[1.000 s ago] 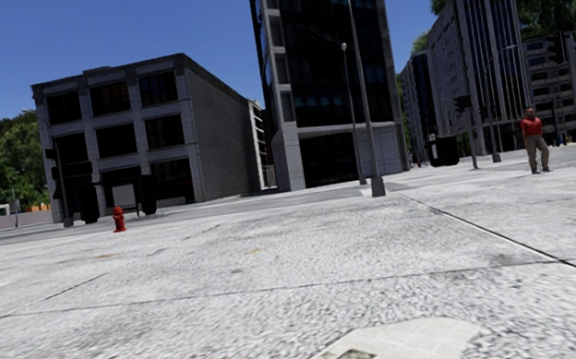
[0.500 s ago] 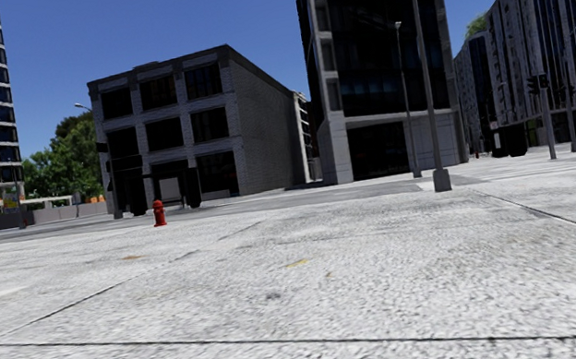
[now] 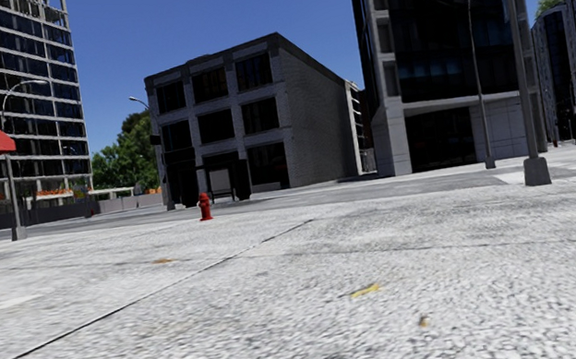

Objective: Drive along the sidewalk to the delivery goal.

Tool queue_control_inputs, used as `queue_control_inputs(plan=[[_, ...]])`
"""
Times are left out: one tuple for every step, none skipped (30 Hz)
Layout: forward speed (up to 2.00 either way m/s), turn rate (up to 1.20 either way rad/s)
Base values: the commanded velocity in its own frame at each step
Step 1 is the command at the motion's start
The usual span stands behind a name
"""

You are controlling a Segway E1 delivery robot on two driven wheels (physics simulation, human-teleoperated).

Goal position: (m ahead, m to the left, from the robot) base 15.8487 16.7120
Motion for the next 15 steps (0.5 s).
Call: queue_control_inputs(plan=[[2.00, 0.43], [2.00, 0.43], [2.00, 0.43], [2.00, 0.43], [2.00, 0.43], [2.00, 0.43], [2.00, 0.43], [2.00, 0.43], [2.00, 0.43], [2.00, 0.43], [2.00, 0.43], [2.00, 0.43], [2.00, 0.43], [2.00, 0.43], [2.00, 0.43]])
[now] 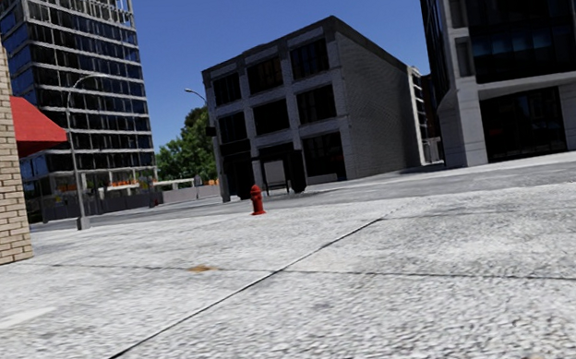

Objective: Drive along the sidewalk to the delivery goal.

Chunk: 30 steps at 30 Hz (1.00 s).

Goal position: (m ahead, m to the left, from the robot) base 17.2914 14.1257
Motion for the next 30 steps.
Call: queue_control_inputs(plan=[[2.00, 0.43], [2.00, 0.43], [2.00, 0.43], [2.00, 0.43], [2.00, 0.43], [2.00, 0.43], [2.00, 0.43], [2.00, 0.43], [2.00, 0.43], [2.00, 0.43], [2.00, 0.43], [2.00, 0.43], [2.00, 0.43], [2.00, 0.43], [2.00, 0.43], [2.00, 0.43], [2.00, 0.43], [2.00, 0.43], [2.00, 0.43], [2.00, 0.43], [2.00, 0.43], [2.00, 0.43], [2.00, 0.43], [2.00, 0.43], [2.00, 0.43], [2.00, 0.43], [2.00, 0.43], [2.00, 0.43], [2.00, 0.43], [2.00, 0.43]])
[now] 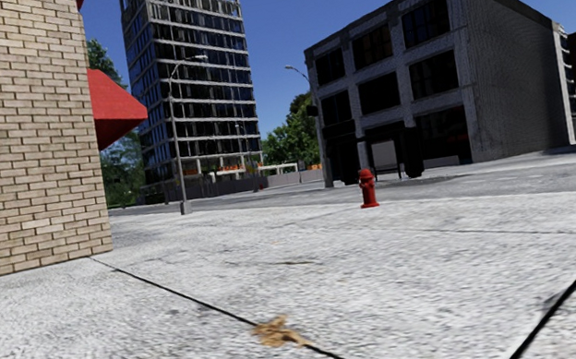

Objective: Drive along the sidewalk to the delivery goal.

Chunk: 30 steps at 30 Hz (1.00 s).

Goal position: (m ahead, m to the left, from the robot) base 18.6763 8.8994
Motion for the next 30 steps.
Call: queue_control_inputs(plan=[[2.00, 0.43], [2.00, 0.43], [2.00, 0.43], [2.00, 0.43], [2.00, 0.43], [2.00, 0.43], [2.00, 0.32], [2.00, 0.08], [2.00, 0.08], [2.00, 0.00], [2.00, 0.00], [2.00, 0.00], [2.00, 0.00], [2.00, 0.00], [2.00, 0.00], [2.00, 0.00], [2.00, 0.00], [2.00, 0.00], [2.00, 0.00], [2.00, 0.00], [2.00, 0.00], [2.00, 0.00], [2.00, 0.00], [2.00, 0.00], [2.00, 0.00], [2.00, 0.00], [2.00, 0.00], [2.00, 0.00], [2.00, 0.00], [2.00, 0.00]])
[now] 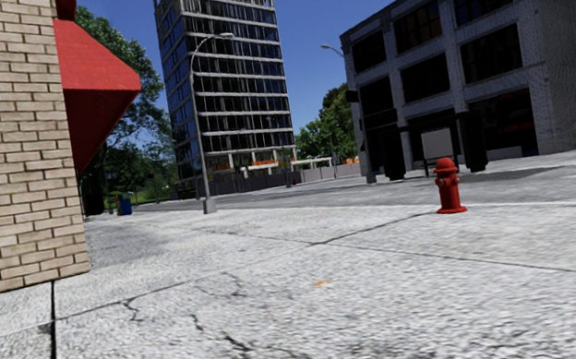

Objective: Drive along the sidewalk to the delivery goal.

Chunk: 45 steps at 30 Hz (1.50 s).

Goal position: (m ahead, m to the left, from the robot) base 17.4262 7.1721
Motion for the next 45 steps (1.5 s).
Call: queue_control_inputs(plan=[[2.00, 0.00], [2.00, 0.00], [2.00, 0.00], [2.00, 0.00], [2.00, 0.00], [2.00, 0.00], [2.00, 0.01], [2.00, 0.02], [2.00, 0.02], [2.00, 0.02], [2.00, 0.03], [2.00, 0.03], [2.00, 0.06], [2.00, 0.06], [2.00, 0.08], [2.00, 0.09], [2.00, 0.10], [2.00, 0.10], [2.00, 0.10], [2.00, 0.10], [2.00, 0.10], [2.00, 0.10], [2.00, 0.10], [2.00, 0.10], [2.00, 0.10], [2.00, 0.10], [2.00, 0.10], [2.00, 0.10], [2.00, 0.12], [2.00, 0.12], [2.00, 0.13], [2.00, 0.15], [2.00, 0.18], [2.00, 0.18], [2.00, 0.22], [2.00, 0.26], [2.00, 0.26], [2.00, 0.29], [2.00, 0.31], [2.00, 0.32], [2.00, 0.32], [2.00, 0.33], [2.00, 0.35], [2.00, 0.37], [2.00, 0.37]])
